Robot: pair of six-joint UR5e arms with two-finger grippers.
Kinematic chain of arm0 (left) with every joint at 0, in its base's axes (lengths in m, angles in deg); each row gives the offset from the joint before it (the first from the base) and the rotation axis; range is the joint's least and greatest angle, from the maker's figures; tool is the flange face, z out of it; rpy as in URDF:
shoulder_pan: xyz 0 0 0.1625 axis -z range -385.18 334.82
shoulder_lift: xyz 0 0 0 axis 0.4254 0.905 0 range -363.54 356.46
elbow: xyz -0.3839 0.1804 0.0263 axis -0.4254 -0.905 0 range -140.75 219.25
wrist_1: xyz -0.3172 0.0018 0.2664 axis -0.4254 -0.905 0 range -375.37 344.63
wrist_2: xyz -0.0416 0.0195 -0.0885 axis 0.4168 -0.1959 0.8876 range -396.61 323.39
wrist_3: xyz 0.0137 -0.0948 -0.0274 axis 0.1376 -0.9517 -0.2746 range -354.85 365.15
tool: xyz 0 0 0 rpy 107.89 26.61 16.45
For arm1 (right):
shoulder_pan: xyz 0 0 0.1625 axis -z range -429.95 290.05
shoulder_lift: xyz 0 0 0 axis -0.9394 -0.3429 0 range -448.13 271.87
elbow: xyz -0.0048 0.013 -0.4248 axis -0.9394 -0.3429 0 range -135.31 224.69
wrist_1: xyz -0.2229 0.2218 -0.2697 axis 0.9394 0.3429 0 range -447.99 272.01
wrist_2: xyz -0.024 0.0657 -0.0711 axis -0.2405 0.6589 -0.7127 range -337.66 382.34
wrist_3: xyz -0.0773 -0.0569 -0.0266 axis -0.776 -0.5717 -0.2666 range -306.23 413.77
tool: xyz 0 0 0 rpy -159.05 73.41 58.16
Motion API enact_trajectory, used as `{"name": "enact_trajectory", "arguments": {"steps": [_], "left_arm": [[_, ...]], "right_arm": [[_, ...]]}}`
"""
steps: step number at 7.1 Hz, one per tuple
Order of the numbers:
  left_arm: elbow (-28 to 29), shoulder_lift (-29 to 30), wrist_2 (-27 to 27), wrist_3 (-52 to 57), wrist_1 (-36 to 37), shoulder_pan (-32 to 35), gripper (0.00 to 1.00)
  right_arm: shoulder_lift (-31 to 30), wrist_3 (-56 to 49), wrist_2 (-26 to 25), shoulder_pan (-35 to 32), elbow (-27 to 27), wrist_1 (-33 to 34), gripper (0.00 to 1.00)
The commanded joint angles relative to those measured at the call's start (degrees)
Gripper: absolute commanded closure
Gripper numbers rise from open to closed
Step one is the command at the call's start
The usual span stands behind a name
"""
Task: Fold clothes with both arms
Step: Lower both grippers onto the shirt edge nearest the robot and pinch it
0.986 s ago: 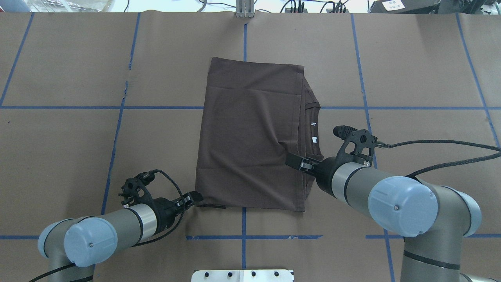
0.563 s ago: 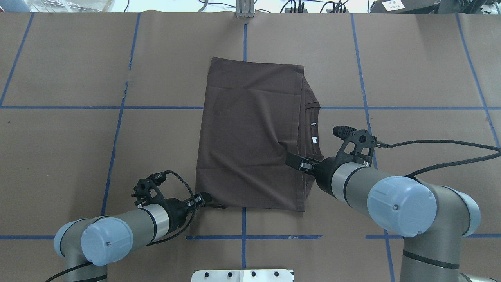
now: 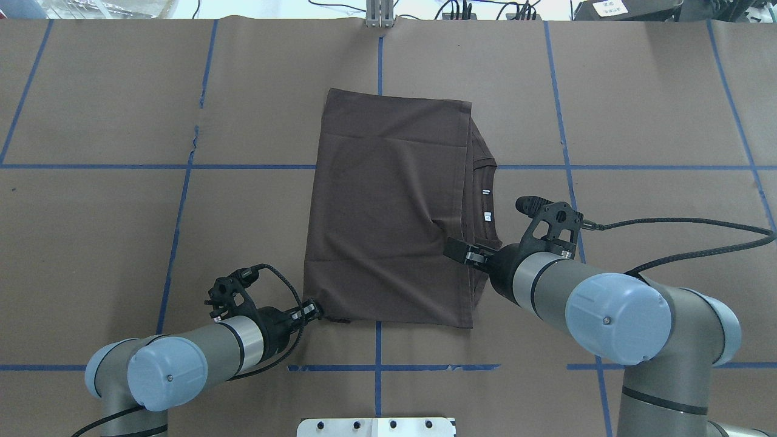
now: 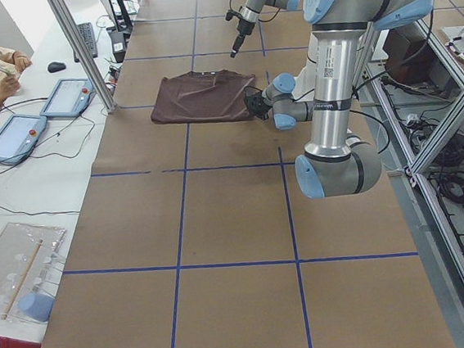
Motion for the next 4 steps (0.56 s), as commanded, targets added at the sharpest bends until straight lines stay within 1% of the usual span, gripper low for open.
{"name": "enact_trajectory", "arguments": {"steps": [1,2,3,4], "left_arm": [[-0.7,0.8,0.0,0.0,0.0,0.0,1.00],[-0.7,1.2,0.0,0.0,0.0,0.0,1.00],[-0.7,1.5,0.0,0.0,0.0,0.0,1.00],[-0.7,1.6,0.0,0.0,0.0,0.0,1.00]], "right_arm": [[1.0,7.7,-1.5,1.1,-1.4,1.0,0.08],[2.5,11.3,-1.5,1.8,-1.5,5.6,0.15],[4.9,15.0,-1.6,3.9,-1.7,12.4,0.17],[6.4,15.6,-2.6,5.8,-2.1,16.7,0.17]]}}
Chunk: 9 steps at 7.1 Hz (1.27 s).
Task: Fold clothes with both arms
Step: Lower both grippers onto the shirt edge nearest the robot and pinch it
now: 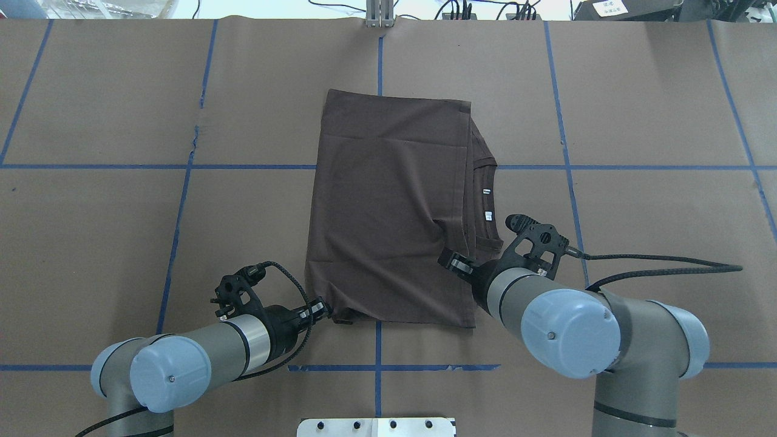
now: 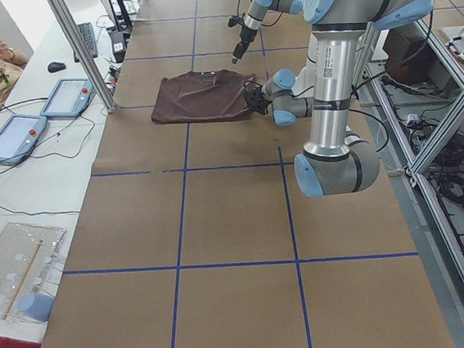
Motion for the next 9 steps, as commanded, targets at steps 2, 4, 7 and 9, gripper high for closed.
{"name": "enact_trajectory", "arguments": {"steps": [2,4,7,9], "left_arm": [[0.1,0.7,0.1,0.0,0.0,0.0,1.00],[0.1,0.7,0.1,0.1,0.0,0.0,1.00],[0.1,0.7,0.1,0.1,0.0,0.0,1.00],[0.1,0.6,0.2,0.1,0.0,0.0,1.00]], "right_arm": [[2.2,2.6,-2.7,4.6,-3.9,6.8,0.22],[2.0,2.5,-2.7,4.8,-5.7,6.8,0.29],[2.0,2.5,-2.8,5.4,-6.3,6.8,0.33],[2.0,2.5,-2.8,5.4,-7.1,6.8,0.34]]}}
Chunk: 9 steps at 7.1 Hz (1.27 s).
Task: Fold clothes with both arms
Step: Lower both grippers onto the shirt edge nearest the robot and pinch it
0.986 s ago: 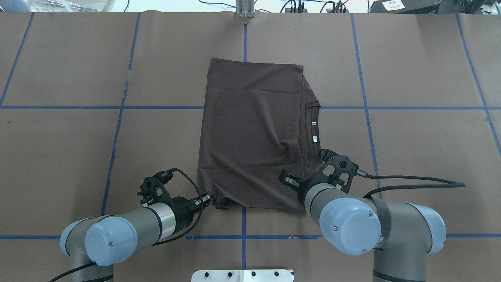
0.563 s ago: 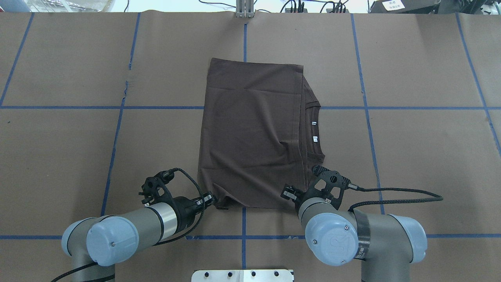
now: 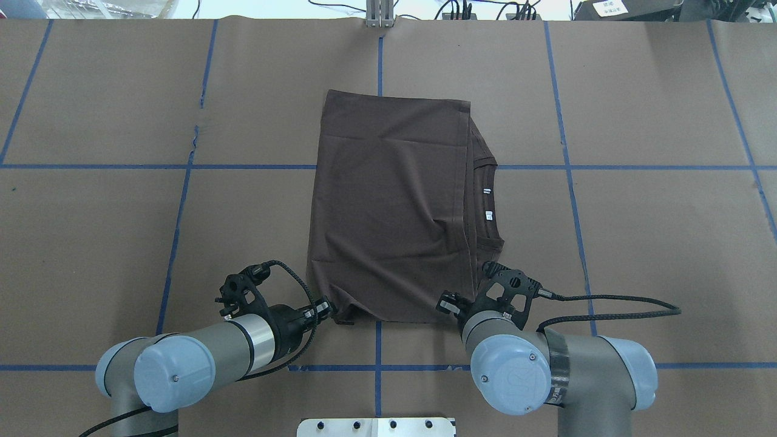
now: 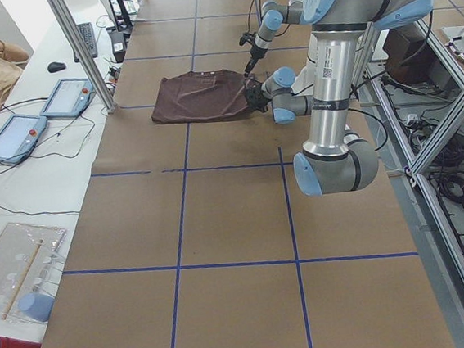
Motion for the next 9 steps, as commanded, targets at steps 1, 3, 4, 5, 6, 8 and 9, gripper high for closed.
{"name": "enact_trajectory", "arguments": {"steps": [1,3,4,5,6,8,9], "left_arm": [[0.0,-0.1,0.0,-0.1,-0.1,0.0,1.00],[0.0,-0.1,0.0,0.0,-0.1,0.0,1.00],[0.0,-0.1,0.0,0.0,-0.1,0.0,1.00],[0.0,-0.1,0.0,0.0,-0.1,0.0,1.00],[0.0,-0.1,0.0,0.0,-0.1,0.0,1.00],[0.0,-0.1,0.0,0.0,-0.1,0.0,1.00],[0.0,-0.1,-0.1,0.0,-0.1,0.0,1.00]], "right_arm": [[0.1,0.0,0.0,0.3,-0.5,0.0,0.34],[1.4,0.0,-1.0,0.4,-3.0,-0.2,0.35],[1.6,-0.1,-1.0,0.4,-3.2,-0.2,0.37],[1.9,-0.1,-1.2,0.4,-3.3,-0.2,0.39],[2.0,-0.1,-1.2,0.4,-3.3,-0.2,0.40],[2.2,-0.1,-1.2,0.4,-3.4,-0.3,0.72],[2.6,0.0,-1.2,0.4,-3.3,-0.3,1.00]]}}
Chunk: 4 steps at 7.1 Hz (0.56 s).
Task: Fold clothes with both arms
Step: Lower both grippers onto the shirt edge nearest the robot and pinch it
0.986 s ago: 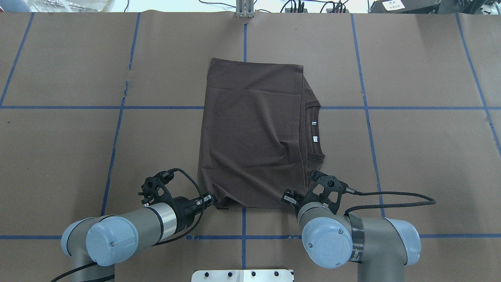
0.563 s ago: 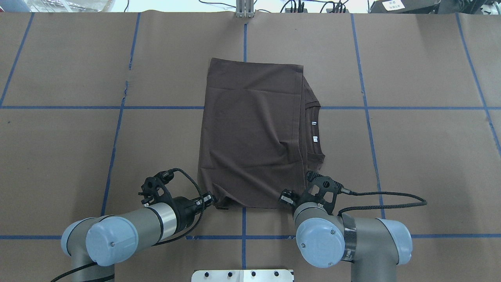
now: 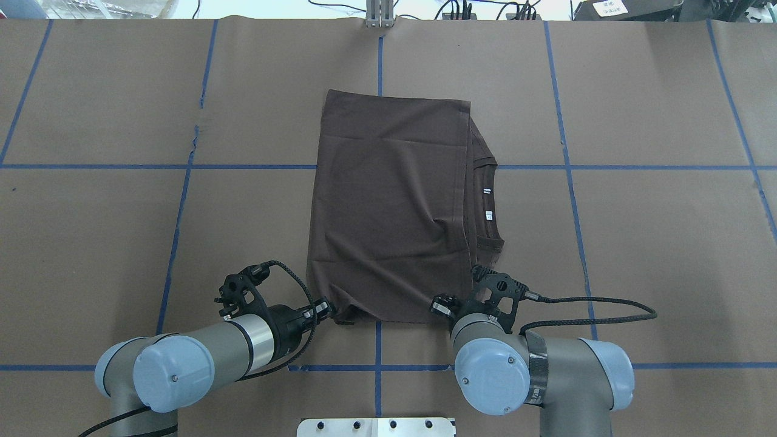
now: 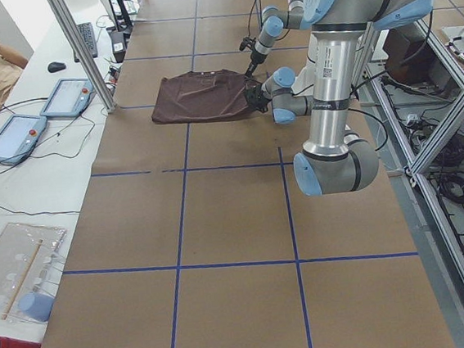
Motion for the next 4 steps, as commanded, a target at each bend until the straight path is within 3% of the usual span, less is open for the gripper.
{"name": "enact_trajectory", "arguments": {"steps": [1,4], "left_arm": [[0.0,0.0,-0.1,0.0,0.0,0.0,1.00],[-1.7,-0.3,0.5,0.8,0.2,0.6,1.00]], "right_arm": [[0.3,0.1,-0.2,-0.2,0.3,0.0,1.00],[0.8,-0.4,-0.5,-0.9,2.6,0.2,1.00]]}}
